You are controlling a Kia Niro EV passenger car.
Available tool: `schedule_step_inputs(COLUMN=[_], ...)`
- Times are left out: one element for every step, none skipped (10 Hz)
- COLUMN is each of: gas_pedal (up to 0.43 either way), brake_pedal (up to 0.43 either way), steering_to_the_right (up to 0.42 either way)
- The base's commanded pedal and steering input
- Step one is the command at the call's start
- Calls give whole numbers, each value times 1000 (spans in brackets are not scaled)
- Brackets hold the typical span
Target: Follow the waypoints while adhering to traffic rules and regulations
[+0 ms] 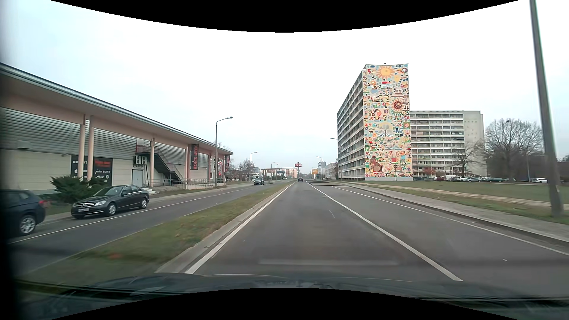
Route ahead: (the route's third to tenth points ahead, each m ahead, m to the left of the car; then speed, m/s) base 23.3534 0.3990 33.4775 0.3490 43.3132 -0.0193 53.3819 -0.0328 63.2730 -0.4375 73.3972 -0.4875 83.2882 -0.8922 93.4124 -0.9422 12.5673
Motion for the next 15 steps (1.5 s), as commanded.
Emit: schedule_step_inputs(gas_pedal=[169, 169, 169, 157, 157, 150, 150, 150, 150, 150, 150, 150, 150, 138, 138], brake_pedal=[0, 0, 0, 0, 0, 0, 0, 0, 0, 0, 0, 0, 0, 0, 0], steering_to_the_right=[-5, -4, -4, -2, 1, 3, 3, 3, 2, 1, -2, -3, -3, -2, -3])
